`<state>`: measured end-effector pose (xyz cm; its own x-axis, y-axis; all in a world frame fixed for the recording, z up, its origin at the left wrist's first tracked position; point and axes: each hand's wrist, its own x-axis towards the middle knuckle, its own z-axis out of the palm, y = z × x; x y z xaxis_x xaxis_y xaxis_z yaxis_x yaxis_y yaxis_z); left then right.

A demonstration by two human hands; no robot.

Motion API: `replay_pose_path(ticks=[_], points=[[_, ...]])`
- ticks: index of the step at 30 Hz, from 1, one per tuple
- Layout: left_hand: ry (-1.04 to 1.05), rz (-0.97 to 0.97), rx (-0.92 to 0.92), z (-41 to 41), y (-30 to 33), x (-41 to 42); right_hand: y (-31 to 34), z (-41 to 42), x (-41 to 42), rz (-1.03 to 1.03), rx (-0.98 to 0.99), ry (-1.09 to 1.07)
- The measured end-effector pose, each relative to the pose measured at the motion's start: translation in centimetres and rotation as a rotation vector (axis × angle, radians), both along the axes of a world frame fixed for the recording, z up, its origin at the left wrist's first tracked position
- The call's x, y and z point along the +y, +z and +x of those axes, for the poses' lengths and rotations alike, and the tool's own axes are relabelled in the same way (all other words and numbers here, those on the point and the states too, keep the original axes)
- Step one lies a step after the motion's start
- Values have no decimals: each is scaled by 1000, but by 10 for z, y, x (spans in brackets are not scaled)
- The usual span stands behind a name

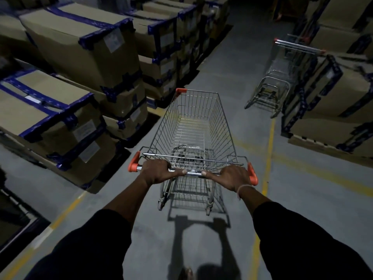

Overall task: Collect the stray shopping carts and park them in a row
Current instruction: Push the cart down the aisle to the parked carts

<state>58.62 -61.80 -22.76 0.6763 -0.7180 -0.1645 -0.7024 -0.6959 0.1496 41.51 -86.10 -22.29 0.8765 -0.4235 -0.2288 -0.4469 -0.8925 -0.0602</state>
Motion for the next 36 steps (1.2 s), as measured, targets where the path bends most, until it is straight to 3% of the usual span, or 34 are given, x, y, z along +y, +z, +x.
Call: replay_pose_path(ticks=[12,25,36], points=[[107,-15,3,78,-8,-138,11,114,-159,-27,50,112],[389,-19,-4,97,-6,-280,30,202,-323,-59,75,384],[529,-16,-52,124,-9,-373,-4,302,-435,-12,-6,620]])
